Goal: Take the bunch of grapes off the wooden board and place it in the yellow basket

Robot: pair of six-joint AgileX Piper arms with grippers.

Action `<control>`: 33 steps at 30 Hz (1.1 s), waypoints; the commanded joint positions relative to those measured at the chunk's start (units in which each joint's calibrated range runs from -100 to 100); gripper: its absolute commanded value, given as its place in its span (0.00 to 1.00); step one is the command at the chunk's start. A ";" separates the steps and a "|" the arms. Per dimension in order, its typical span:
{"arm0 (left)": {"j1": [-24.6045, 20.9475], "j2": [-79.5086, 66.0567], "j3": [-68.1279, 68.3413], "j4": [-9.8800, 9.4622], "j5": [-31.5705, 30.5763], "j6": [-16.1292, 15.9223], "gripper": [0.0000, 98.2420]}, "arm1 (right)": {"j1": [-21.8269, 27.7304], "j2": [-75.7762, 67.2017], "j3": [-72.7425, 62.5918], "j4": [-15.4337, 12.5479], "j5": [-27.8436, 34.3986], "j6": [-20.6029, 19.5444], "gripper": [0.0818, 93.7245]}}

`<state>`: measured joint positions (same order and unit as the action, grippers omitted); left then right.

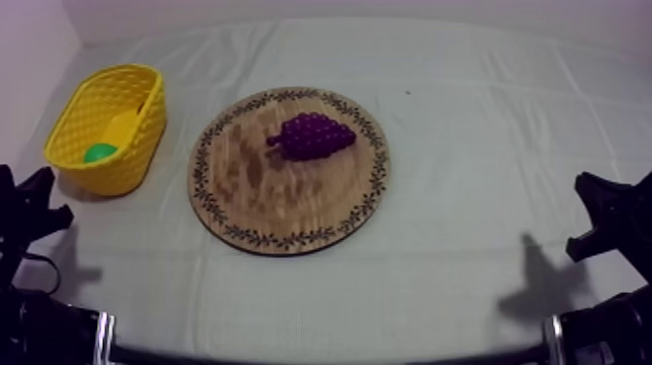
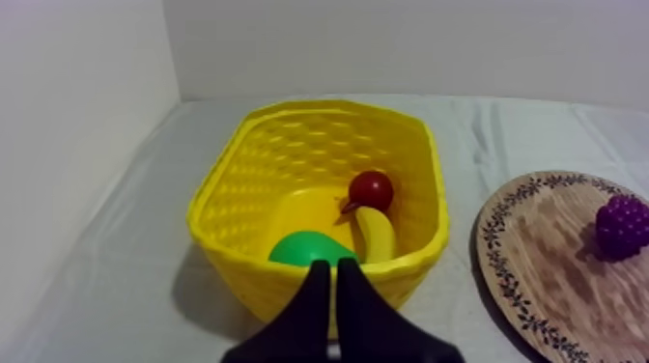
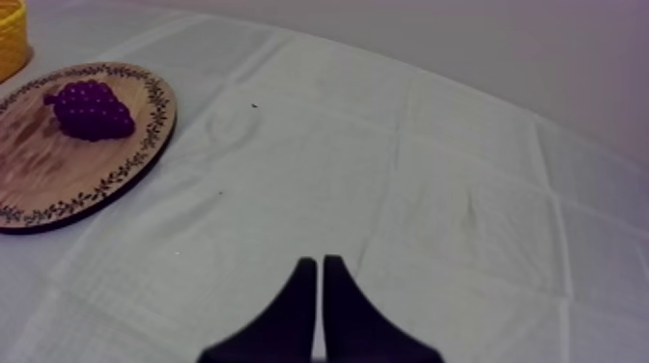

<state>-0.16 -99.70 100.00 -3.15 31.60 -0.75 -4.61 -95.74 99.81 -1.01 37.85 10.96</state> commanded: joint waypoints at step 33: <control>6.51 27.59 -32.00 2.58 8.20 -2.36 0.00 | 0.02 -0.01 -0.03 0.01 -0.03 -0.03 0.00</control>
<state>6.22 -76.16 75.31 -0.78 37.56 -2.49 -4.61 -95.74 99.81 -1.01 37.85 10.93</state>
